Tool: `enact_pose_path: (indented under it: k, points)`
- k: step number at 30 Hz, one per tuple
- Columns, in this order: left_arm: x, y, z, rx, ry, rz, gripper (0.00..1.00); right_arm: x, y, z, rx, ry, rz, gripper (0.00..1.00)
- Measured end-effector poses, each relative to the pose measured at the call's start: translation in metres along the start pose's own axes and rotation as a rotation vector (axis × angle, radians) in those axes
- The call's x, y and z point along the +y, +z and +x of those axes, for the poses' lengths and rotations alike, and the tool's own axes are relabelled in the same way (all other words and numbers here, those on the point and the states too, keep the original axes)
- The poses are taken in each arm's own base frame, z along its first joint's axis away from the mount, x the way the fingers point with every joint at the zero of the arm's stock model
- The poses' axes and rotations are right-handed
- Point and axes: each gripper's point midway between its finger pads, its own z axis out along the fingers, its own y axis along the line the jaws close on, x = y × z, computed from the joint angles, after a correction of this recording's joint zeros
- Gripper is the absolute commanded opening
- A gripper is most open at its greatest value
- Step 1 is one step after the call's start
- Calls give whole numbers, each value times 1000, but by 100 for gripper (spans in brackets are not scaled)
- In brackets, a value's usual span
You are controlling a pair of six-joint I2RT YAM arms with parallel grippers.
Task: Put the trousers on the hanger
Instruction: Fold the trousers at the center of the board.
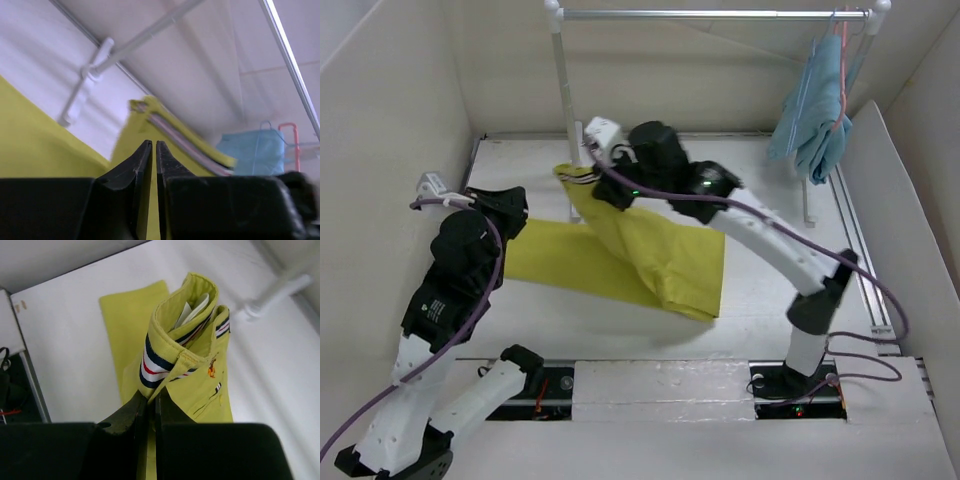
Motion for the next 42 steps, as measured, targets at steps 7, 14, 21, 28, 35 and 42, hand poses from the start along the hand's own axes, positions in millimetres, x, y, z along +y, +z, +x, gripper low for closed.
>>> enact_pose_path:
  k: [7, 14, 21, 28, 35, 42]
  points:
    - [-39, -14, -74, -185, 14, 3, 4, 104, 179, 49, 51, 31, -221, 72]
    - [-11, -12, -75, -257, 44, -67, 43, 142, 178, 163, 278, 130, -414, 72]
    - [133, 57, 68, 46, 303, -441, 75, -10, -8, 141, 77, 230, -145, 0]
    - [273, 55, 56, 163, 155, -880, 78, -18, -56, 195, 102, 214, -98, 48]
    - [274, 24, 51, 124, -4, -876, 99, -11, -38, 236, 240, 222, -165, 58]
    - [302, 12, 104, 292, -117, -988, 99, -23, -26, 215, 212, 176, -202, 59]
